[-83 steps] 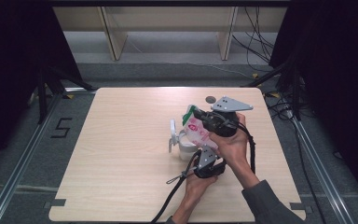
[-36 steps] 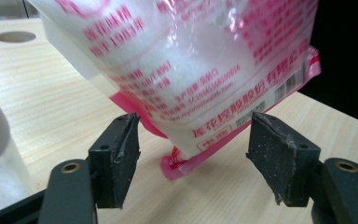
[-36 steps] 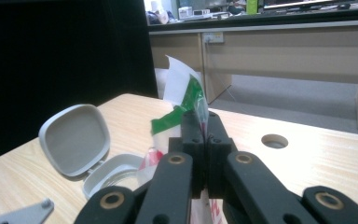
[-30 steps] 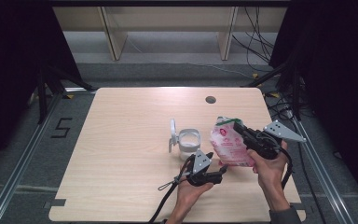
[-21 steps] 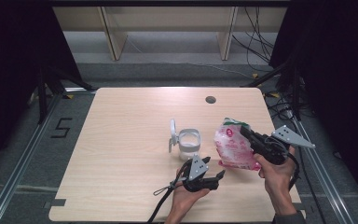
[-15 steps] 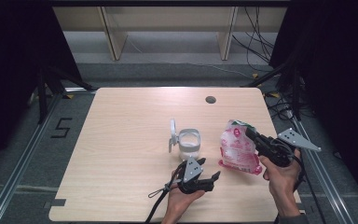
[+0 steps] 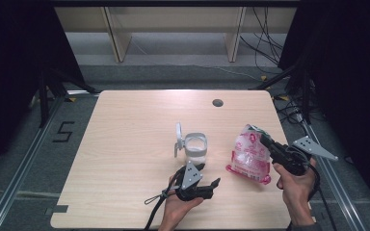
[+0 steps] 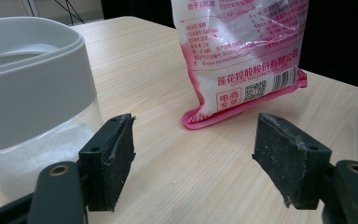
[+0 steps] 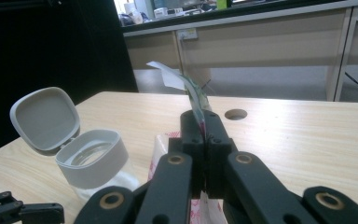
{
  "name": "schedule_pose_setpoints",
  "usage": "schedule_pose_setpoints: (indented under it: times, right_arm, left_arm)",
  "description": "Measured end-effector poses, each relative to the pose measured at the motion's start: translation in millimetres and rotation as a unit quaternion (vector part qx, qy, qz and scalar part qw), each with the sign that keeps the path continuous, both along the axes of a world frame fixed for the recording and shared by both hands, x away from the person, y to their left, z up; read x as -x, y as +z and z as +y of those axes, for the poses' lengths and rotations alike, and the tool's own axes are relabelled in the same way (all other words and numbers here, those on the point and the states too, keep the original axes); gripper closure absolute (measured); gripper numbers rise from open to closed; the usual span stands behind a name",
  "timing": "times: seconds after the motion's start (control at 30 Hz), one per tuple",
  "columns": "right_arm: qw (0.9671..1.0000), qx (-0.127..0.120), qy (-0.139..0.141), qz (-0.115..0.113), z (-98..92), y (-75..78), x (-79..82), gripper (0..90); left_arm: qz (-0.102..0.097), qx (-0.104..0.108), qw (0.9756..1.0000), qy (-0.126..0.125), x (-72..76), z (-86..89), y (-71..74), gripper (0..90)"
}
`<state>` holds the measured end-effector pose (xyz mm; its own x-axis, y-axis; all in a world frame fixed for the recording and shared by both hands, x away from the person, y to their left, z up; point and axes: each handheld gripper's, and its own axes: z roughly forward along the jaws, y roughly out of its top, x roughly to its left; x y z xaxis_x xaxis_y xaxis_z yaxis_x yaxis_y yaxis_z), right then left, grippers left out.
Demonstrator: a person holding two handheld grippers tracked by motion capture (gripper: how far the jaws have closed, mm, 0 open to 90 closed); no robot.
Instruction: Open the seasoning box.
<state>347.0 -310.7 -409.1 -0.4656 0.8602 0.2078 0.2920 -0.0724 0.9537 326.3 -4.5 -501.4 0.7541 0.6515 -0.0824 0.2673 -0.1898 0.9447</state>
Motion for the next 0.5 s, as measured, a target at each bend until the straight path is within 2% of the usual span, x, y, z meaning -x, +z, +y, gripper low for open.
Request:
schedule_pose_setpoints:
  times: [0.13, 0.17, 0.2, 0.23, 0.37, 0.43, 0.47, 0.5]
  right_arm:
    - [1.0, 0.006, -0.003, -0.002, -5.9, -2.7, 0.6, 90.0]
    - [1.0, 0.0, -0.008, 0.002, -6.2, -3.7, 2.0, 90.0]
    - [0.9999, -0.004, -0.012, 0.006, -6.8, -4.5, 2.9, 90.0]
    - [0.9999, 0.004, -0.012, 0.001, -9.4, -5.6, 2.0, 90.0]
    - [0.9998, 0.003, -0.017, 0.006, -15.4, -9.2, 3.1, 90.0]
    - [0.9999, 0.005, -0.015, -0.004, -18.1, -11.2, 2.4, 90.0]
    - [0.9997, 0.01, -0.022, 0.007, -19.1, -11.3, 3.3, 90.0]
    - [0.9997, 0.009, -0.023, 0.008, -19.7, -12.0, 3.7, 90.0]
  left_arm:
    - [-0.002, -0.009, 1.0, 0.002, 0.6, 4.8, 0.7, 27.8]
    - [-0.003, -0.002, 1.0, 0.005, 0.5, 5.1, -0.2, 27.8]
    - [-0.001, -0.011, 0.9999, 0.004, 0.8, 7.6, 0.8, 27.8]
    - [0.0, -0.008, 0.9999, 0.008, 1.1, 8.6, 0.7, 27.7]
    - [-0.005, -0.003, 0.9999, 0.012, 1.5, 15.3, 1.8, 27.6]
    - [-0.002, -0.006, 0.9998, 0.019, 1.4, 18.3, 2.6, 27.6]
    - [-0.003, -0.008, 0.9998, 0.021, 1.3, 19.9, 2.8, 27.5]
    - [-0.004, -0.003, 0.9998, 0.018, 0.2, 21.3, 2.3, 27.5]
